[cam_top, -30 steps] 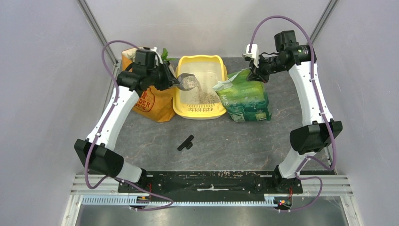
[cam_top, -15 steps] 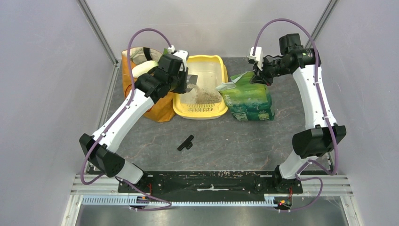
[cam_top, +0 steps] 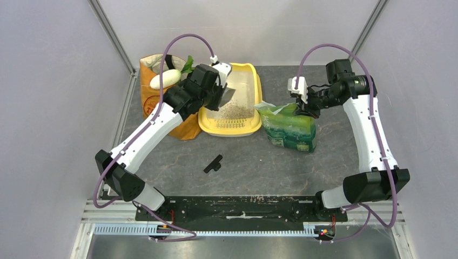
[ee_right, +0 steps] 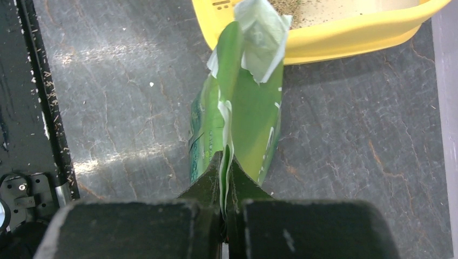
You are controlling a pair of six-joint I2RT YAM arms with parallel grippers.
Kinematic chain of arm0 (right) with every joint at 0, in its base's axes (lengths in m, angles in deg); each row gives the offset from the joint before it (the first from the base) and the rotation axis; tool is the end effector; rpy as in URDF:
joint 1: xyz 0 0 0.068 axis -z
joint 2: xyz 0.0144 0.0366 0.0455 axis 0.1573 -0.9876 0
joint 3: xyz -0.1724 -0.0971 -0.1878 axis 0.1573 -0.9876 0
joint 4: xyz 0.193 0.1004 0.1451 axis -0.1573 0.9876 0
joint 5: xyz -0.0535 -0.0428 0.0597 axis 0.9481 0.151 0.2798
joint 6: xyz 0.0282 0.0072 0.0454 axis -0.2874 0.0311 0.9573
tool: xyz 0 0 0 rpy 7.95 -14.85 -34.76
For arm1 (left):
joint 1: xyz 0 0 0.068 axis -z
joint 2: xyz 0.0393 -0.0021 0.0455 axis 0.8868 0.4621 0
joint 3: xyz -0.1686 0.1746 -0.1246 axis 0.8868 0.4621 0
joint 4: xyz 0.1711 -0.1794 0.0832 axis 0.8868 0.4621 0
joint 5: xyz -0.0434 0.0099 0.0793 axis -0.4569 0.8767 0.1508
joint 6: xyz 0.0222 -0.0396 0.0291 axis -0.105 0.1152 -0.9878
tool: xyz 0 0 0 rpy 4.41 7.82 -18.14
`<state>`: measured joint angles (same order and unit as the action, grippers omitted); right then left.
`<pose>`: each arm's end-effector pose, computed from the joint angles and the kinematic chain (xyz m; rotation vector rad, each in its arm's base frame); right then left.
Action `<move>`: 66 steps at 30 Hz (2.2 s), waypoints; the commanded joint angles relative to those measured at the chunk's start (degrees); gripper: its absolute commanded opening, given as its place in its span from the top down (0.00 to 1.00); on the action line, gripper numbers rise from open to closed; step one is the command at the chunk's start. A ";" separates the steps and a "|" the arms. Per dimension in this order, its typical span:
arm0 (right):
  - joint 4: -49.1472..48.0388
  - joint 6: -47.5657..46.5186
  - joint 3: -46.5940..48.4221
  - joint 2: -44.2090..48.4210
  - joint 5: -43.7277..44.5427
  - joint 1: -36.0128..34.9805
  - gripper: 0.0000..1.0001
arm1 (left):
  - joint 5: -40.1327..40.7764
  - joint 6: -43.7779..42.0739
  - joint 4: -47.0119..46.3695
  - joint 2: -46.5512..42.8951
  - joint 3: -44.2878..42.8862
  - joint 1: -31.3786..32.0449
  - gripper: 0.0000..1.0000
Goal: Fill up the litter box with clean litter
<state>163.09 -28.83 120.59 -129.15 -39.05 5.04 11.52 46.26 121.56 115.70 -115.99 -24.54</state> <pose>0.2563 0.0425 0.3979 -1.5823 1.7295 0.4943 0.2652 -0.1961 0.3919 0.5637 2.1743 -0.1063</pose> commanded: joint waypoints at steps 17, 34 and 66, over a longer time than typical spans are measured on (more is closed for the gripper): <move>6.42 -11.08 3.22 4.62 -5.98 2.25 1.00 | -48.15 -17.77 1.81 -5.57 -8.38 -4.89 0.98; 5.73 -14.11 3.53 2.10 -8.04 2.16 1.00 | -50.11 -31.52 6.65 -4.05 -8.99 -5.68 0.98; 6.12 -14.72 4.92 1.48 -8.36 2.13 1.00 | -53.97 -40.21 12.32 2.07 -10.76 -6.66 0.98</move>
<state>170.13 -42.10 121.64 -127.99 -43.88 7.07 -39.91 8.14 135.40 116.97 -126.18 -32.06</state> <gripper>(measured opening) 0.009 0.319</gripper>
